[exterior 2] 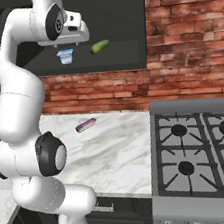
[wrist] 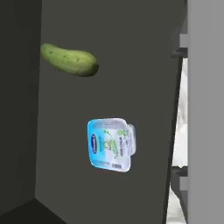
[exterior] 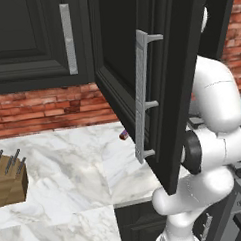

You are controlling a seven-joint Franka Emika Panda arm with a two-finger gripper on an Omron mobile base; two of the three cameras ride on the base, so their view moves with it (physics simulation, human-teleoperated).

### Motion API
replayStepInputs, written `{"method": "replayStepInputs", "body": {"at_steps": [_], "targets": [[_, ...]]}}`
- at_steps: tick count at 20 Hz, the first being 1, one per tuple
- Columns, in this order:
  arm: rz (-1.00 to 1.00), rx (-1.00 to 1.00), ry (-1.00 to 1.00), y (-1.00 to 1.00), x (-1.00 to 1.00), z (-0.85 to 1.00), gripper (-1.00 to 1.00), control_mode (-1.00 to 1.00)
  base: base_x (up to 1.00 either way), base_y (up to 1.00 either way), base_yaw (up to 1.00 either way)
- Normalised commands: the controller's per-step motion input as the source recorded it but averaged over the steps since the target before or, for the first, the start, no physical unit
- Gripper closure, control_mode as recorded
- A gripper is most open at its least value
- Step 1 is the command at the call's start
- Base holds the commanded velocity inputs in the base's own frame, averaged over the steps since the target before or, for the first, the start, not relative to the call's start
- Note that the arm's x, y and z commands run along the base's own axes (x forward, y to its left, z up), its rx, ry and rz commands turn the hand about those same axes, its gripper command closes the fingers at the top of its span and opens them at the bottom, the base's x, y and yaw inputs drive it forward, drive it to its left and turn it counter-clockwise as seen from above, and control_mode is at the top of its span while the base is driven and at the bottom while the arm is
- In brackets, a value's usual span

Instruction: Pick the yogurt and jam from the counter and place them in the cabinets closest to them.

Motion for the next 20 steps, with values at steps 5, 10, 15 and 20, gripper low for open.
{"method": "replayStepInputs", "body": {"at_steps": [5, 10, 15, 20], "targets": [[0.00, 0.10, -0.17, -0.45, -1.00, -0.38, -1.00, -1.00, 0.00, 0.00, 0.00], [0.00, 0.07, -0.19, -0.39, -1.00, -0.60, -1.00, -1.00, 0.00, 0.00, 0.00], [0.00, 0.02, -0.21, -0.32, -1.00, -0.81, -1.00, -1.00, 0.00, 0.00, 0.00], [0.00, -0.05, -0.18, -0.21, -1.00, -0.90, -1.00, -1.00, 0.00, 0.00, 0.00]]}}
